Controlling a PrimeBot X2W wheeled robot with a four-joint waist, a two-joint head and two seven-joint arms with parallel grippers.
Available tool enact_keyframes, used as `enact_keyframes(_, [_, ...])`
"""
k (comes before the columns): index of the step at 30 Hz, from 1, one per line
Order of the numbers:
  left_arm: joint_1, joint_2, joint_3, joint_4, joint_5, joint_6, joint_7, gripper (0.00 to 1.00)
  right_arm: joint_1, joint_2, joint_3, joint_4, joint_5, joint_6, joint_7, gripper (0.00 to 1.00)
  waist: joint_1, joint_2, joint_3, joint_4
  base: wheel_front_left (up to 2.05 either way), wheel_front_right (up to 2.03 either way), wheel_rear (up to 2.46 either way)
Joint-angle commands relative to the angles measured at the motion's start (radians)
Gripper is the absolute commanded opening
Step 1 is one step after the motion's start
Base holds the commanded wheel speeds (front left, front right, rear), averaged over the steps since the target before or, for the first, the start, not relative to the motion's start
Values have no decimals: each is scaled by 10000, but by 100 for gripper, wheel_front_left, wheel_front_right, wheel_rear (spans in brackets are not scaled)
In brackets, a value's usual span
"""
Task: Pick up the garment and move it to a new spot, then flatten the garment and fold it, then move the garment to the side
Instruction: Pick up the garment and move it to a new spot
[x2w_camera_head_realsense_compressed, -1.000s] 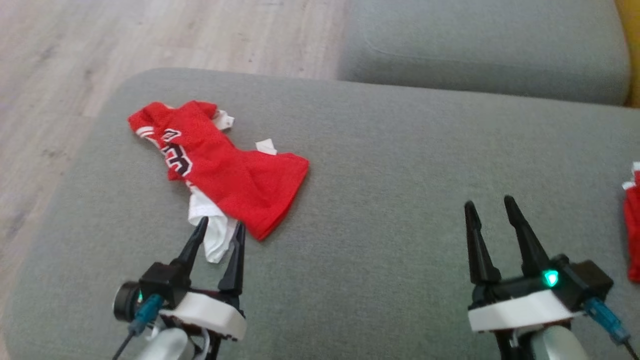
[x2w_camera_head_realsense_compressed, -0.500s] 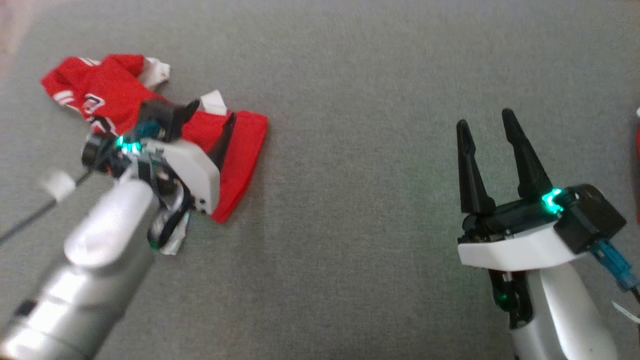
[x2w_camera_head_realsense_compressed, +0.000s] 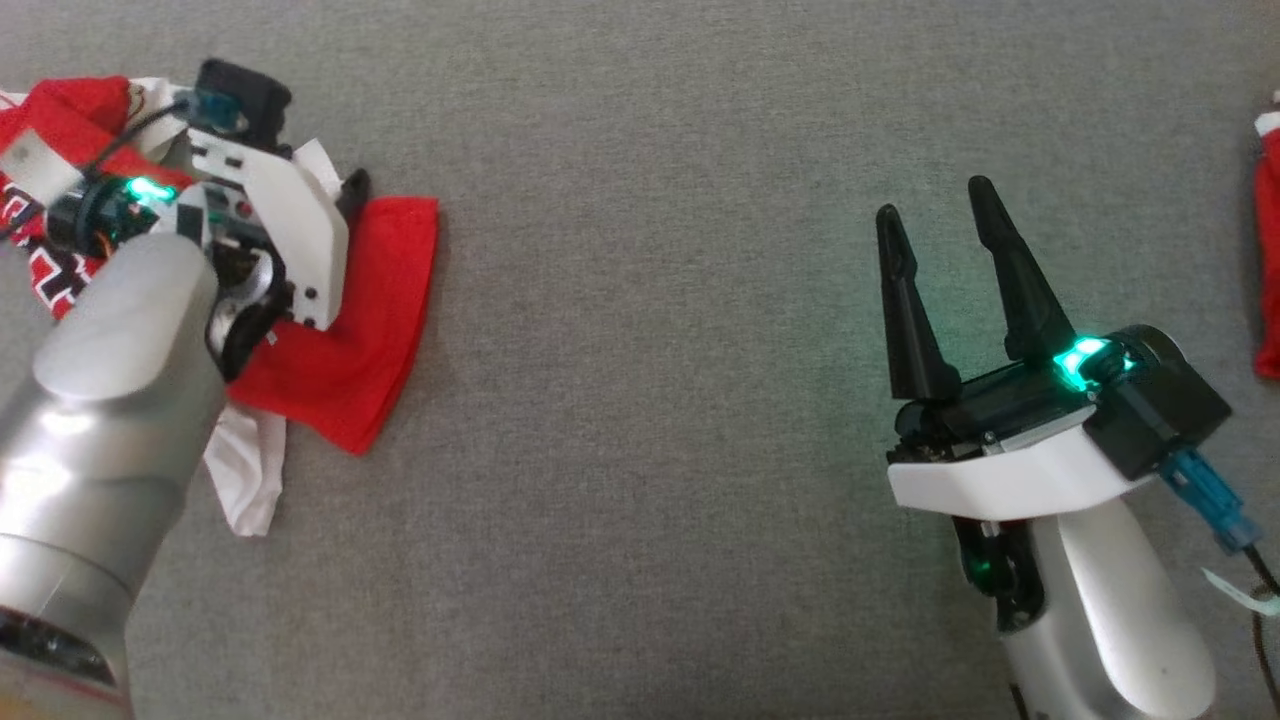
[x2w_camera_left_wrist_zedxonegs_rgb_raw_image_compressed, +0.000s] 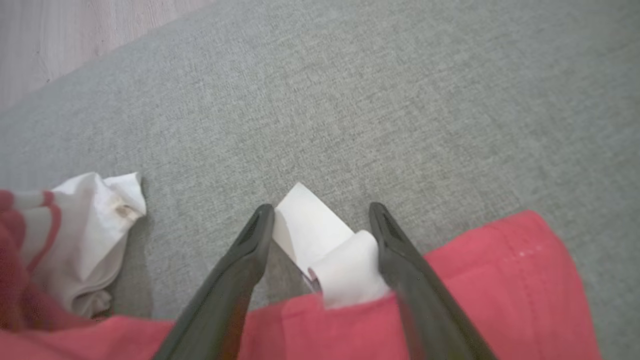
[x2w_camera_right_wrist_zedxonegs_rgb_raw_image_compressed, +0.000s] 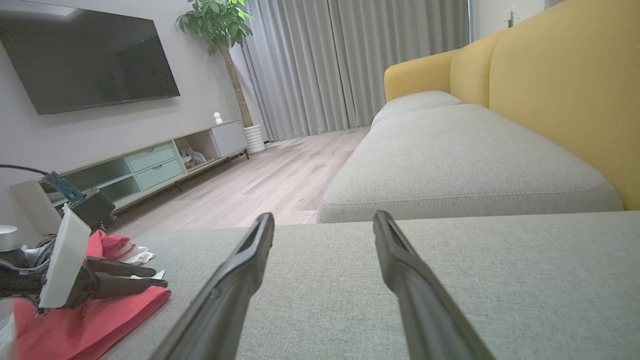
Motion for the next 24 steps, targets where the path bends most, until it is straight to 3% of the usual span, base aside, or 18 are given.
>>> enact_keyframes(1, [-174,363,258,122,-79,6,218,100,-125,-20,239,-299,84,-7,-107,100,0,0,-14,-25,0,0,0])
enact_keyframes(4, [-159,296,208,525,-197,2,645,100,-104,-20,180,-256,103,-7,-107,100,0,0,-94,-49,0,0,0])
enact_keyframes(5, [-127,266,201,648,-264,-5,820,74,-92,-20,157,-232,108,-7,-107,100,0,0,-145,-44,0,0,0])
enact_keyframes(6, [-99,243,183,740,-315,-16,971,15,-76,-20,136,-208,111,-7,-107,100,0,0,-196,-35,0,0,0])
enact_keyframes(7, [-67,224,179,810,-371,-26,1080,0,-56,-20,118,-188,114,-7,-107,100,0,0,-252,-24,0,0,0])
enact_keyframes(13, [5,137,291,787,-490,30,467,0,66,-20,14,-57,147,-7,-107,100,0,0,-634,88,0,0,0])
enact_keyframes(20, [-310,-221,726,-309,-581,-157,-2649,0,182,-20,46,134,234,-7,-107,100,0,0,-1125,43,0,0,0])
enact_keyframes(24, [-598,-351,650,-1251,-402,-235,-3904,0,307,-20,35,196,340,-7,-107,100,0,0,-1402,-126,0,0,0])
